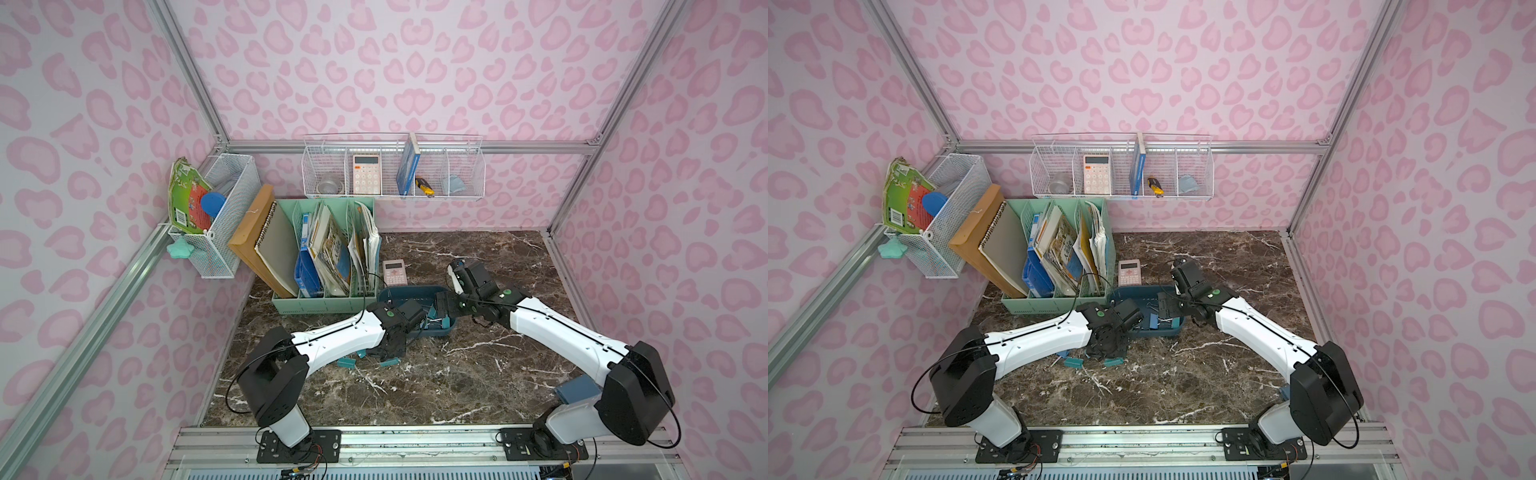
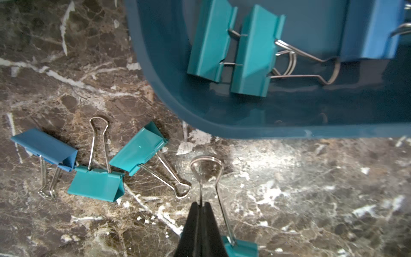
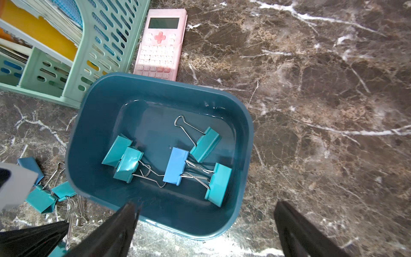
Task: Take out the binder clips from the storage box
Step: Place the binder clip at the center of the board, then pick up the binder clip from the storage box.
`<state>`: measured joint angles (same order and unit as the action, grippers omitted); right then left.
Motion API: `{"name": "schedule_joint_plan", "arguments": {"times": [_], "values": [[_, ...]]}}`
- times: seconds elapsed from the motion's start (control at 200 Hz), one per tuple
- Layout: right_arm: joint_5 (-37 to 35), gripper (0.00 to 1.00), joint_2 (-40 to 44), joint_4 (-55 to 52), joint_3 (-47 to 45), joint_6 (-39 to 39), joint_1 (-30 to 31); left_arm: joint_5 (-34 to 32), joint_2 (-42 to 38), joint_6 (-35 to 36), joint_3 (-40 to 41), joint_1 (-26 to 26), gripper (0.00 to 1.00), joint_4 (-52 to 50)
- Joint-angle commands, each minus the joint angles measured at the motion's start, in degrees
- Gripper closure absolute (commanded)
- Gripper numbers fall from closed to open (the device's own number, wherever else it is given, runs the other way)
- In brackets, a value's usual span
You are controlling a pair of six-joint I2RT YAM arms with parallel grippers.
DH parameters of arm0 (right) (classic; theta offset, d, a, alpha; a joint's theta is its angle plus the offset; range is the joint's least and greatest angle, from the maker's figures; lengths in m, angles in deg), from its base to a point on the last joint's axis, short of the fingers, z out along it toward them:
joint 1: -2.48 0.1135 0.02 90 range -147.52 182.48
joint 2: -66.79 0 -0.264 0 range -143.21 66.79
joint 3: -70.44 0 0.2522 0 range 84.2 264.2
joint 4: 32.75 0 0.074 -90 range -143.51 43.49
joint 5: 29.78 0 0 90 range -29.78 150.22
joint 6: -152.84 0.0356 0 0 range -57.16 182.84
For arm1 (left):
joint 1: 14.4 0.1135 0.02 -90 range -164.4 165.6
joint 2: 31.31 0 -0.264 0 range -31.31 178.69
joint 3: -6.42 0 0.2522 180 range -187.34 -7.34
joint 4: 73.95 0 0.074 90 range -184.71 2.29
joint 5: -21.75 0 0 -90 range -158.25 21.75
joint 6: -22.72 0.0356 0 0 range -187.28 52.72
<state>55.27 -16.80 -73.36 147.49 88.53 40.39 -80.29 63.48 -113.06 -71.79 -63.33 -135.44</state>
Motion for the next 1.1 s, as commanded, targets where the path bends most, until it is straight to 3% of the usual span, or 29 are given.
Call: {"name": "schedule_joint_plan", "arguments": {"times": [0.0, 0.245, 0.365, 0.485, 0.605, 0.685, 0.84, 1.095], "values": [[-1.64, 0.0, 0.53, -0.52, 0.22, 1.19, 0.57, -0.66, 0.93, -0.97, 1.06, -0.2, 1.0, 2.73], [-2.08, 0.0, 0.41, -1.44, 0.19, 1.87, 1.29, 0.09, 4.63, -0.65, 1.6, -0.2, 1.0, 5.89], [-2.33, 0.0, 0.06, -1.78, 0.61, 1.66, 1.37, 0.3, 5.0, -1.06, 1.47, -0.29, 0.72, 5.4], [-2.52, 0.0, -0.59, -1.82, 1.36, 1.09, 1.29, -0.59, 3.26, -0.86, -0.18, -0.29, 0.54, 2.41], [-2.43, 0.01, -1.72, -1.52, 2.06, 0.66, 1.12, -3.21, 3.07, -1.22, -6.01, -0.2, 0.51, -3.06], [-2.26, 0.0, -2.42, -1.24, 2.66, 0.58, 0.61, -3.24, 5.07, 2.35, -11.55, 0.27, 0.54, -4.72], [-2.06, 0.0, -3.04, -1.05, 3.33, 0.25, -0.67, -0.25, 9.98, 5.5, -20.54, 3.84, 0.56, -5.27], [-2.08, 0.0, -2.7, -1.32, 3.47, -0.12, -2.62, 5.43, 17.77, 5.2, -28.06, 11.17, 0.64, -7.01]]}}
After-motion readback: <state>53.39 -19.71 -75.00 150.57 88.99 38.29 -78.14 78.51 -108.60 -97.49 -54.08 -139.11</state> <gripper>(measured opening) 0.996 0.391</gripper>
